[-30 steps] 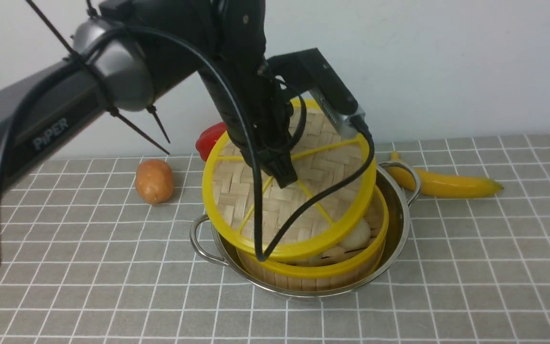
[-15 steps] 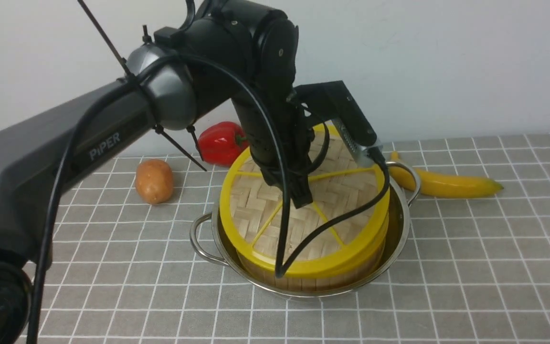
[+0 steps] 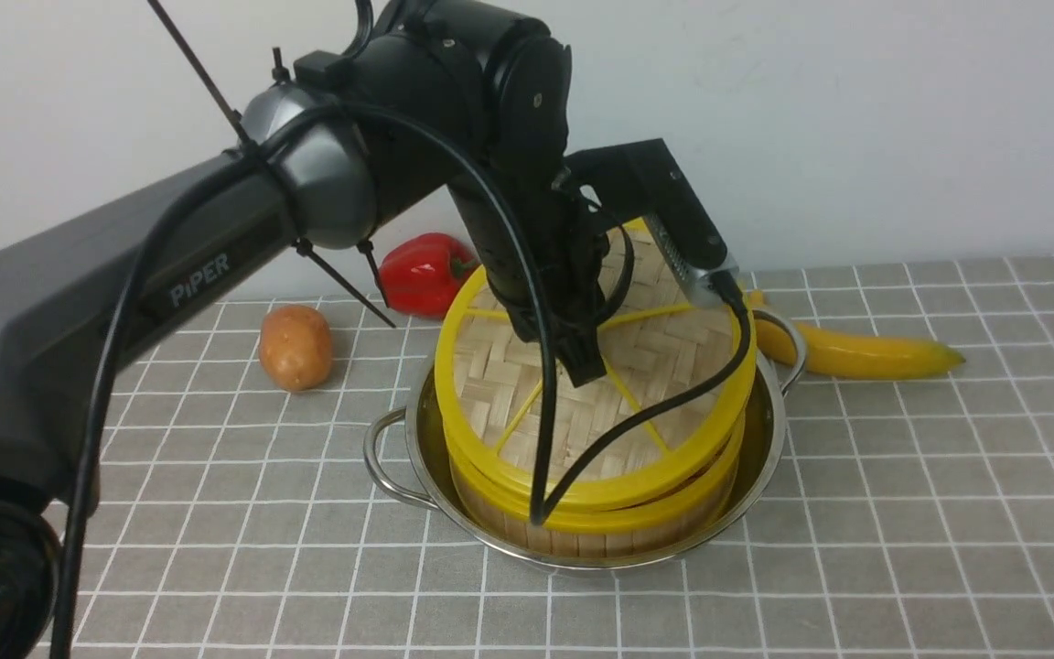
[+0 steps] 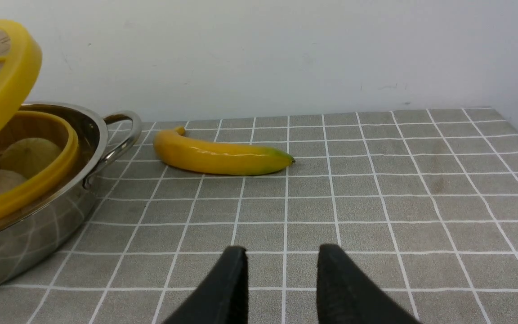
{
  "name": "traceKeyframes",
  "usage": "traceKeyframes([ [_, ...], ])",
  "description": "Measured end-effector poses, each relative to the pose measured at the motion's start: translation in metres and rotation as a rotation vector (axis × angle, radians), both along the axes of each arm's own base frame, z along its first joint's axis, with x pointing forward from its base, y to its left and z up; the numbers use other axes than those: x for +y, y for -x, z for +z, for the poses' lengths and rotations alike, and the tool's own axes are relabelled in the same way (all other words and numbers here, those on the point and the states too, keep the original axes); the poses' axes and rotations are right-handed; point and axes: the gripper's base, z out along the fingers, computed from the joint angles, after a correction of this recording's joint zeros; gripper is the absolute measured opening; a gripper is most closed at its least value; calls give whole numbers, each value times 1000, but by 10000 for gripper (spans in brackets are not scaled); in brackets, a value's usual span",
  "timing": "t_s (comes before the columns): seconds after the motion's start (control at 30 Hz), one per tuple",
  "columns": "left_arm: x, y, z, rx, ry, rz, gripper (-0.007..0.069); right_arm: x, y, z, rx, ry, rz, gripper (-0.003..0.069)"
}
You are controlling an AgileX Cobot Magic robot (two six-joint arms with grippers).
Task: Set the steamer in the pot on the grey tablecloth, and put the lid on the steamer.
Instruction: 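Place the yellow bamboo steamer lid onto the steamer in the pot with the left gripper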
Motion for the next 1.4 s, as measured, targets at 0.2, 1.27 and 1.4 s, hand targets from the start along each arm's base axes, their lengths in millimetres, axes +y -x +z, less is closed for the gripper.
traceKeyframes([
  [0.2,0,0,0,1,2,-2,117,0,0,0,0,0,0,240],
  [1.27,-5,-6,-16,12,-8,-13,117,0,0,0,0,0,0,240],
  [1.4,-5,-7,-16,10,-8,-14,117,0,0,0,0,0,0,240],
])
